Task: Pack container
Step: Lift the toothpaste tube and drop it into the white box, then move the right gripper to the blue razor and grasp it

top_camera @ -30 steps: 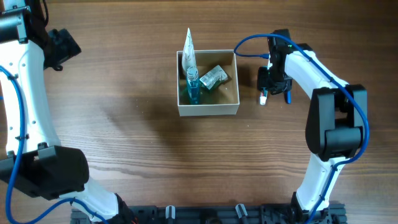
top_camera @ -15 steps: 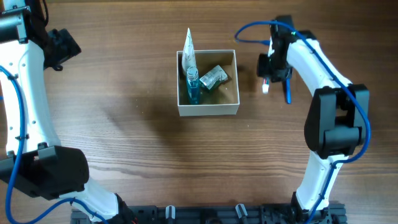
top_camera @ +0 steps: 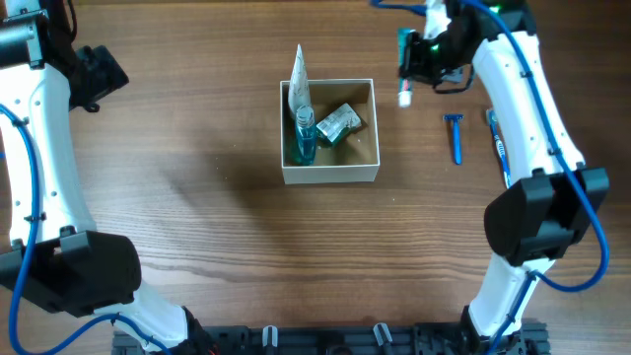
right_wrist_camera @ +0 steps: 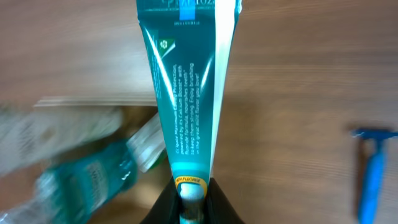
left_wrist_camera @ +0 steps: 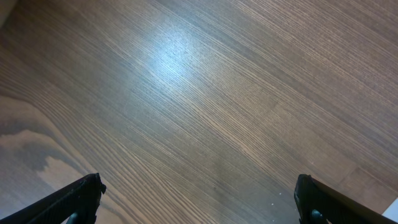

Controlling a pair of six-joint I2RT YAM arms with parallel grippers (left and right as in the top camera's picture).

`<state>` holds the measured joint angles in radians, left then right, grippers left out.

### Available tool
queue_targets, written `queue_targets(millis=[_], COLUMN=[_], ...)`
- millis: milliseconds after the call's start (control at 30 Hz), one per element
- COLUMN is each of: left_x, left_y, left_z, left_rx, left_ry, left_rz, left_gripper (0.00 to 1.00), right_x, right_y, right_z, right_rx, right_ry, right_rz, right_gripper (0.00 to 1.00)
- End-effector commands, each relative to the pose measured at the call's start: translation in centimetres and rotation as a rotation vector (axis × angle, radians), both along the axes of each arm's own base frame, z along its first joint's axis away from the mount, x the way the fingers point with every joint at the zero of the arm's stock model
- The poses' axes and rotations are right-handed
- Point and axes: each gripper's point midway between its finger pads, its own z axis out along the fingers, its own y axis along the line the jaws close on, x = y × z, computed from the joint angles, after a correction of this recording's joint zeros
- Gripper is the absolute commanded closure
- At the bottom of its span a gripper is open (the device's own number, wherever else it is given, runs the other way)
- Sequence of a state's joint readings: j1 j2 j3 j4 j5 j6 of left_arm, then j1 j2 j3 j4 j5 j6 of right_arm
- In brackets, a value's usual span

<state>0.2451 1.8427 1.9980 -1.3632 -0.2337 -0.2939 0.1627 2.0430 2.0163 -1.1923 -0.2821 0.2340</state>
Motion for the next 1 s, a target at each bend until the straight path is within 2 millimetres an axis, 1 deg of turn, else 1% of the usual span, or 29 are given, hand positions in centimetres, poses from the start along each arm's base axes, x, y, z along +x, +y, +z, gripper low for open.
queue_targets(millis=[0, 33, 133, 167, 200, 233, 333, 367, 400, 433, 500, 533, 567, 700, 767, 833, 867, 933, 967], left_x=[0.0, 0.0, 0.0, 0.0, 0.0, 0.0, 0.0, 0.0, 0.0, 0.0, 0.0, 0.0, 0.0, 0.0, 0.0, 0.0, 0.0, 0.0, 0.0], left_y=[0.0, 0.0, 0.0, 0.0, 0.0, 0.0, 0.0, 0.0, 0.0, 0.0, 0.0, 0.0, 0.0, 0.0, 0.0, 0.0, 0.0, 0.0, 0.0], left_z=[-0.3, -0.3, -0.3, -0.3, -0.3, -0.3, -0.3, -0.3, -0.3, -0.3, -0.3, -0.3, -0.3, -0.3, -0.3, -0.3, -0.3, -0.3, -0.3], left_rx=[-0.012, -0.012, -0.012, -0.012, -0.012, -0.012, -0.012, -0.012, -0.012, -0.012, -0.012, -0.012, -0.012, -0.012, -0.012, -0.012, -0.012, -0.012, -0.012], left_ry=[0.001, 0.001, 0.001, 0.001, 0.001, 0.001, 0.001, 0.001, 0.001, 0.001, 0.001, 0.001, 0.001, 0.001, 0.001, 0.001, 0.001, 0.001, 0.001], left_rz=[0.009, 0.009, 0.009, 0.009, 0.009, 0.009, 0.009, 0.009, 0.009, 0.009, 0.009, 0.009, 0.009, 0.009, 0.009, 0.009, 0.009, 0.009, 0.009], left_gripper=[0.00, 0.00, 0.00, 0.00, 0.00, 0.00, 0.00, 0.00, 0.00, 0.00, 0.00, 0.00, 0.00, 0.00, 0.00, 0.00, 0.00, 0.00, 0.00], right_x=[-2.7, -3.5, -4.9, -5.3, -5.5, -5.7, -5.8, -5.8, -5.8, -5.8, -5.5, -5.3, -5.1, -4.1, -3.8, -3.8, -3.8, -4.0, -4.1], right_y=[5.6, 6.7, 9.4, 10.1, 10.2, 10.2, 10.2, 10.1, 10.1, 10.1, 9.7, 9.4, 8.9, 6.4, 4.2, 1.2, -0.4, -3.8, -5.1], right_z=[0.7, 0.4, 0.1, -0.2, -0.3, -0.5, -0.8, -0.8, -0.8, -0.8, -0.8, -0.9, -1.0, -1.0, -1.0, -1.0, -1.0, -1.3, -1.5], right_rx=[0.072, 0.075, 0.084, 0.070, 0.059, 0.043, 0.017, 0.019, 0.018, 0.019, 0.000, -0.017, -0.036, -0.090, -0.113, -0.158, -0.189, -0.267, -0.292], right_ry=[0.036, 0.058, 0.101, 0.123, 0.133, 0.146, 0.170, 0.173, 0.175, 0.175, 0.161, 0.151, 0.140, 0.118, 0.126, 0.141, 0.145, 0.155, 0.166], right_rz=[0.116, 0.122, 0.113, 0.068, 0.039, -0.004, -0.120, -0.132, -0.142, -0.145, -0.159, -0.167, -0.180, -0.252, -0.295, -0.339, -0.332, -0.273, -0.239], right_gripper=[0.88, 0.88, 0.87, 0.85, 0.84, 0.80, 0.61, 0.57, 0.54, 0.45, 0.39, 0.34, 0.29, 0.21, 0.17, 0.15, 0.13, 0.10, 0.07])
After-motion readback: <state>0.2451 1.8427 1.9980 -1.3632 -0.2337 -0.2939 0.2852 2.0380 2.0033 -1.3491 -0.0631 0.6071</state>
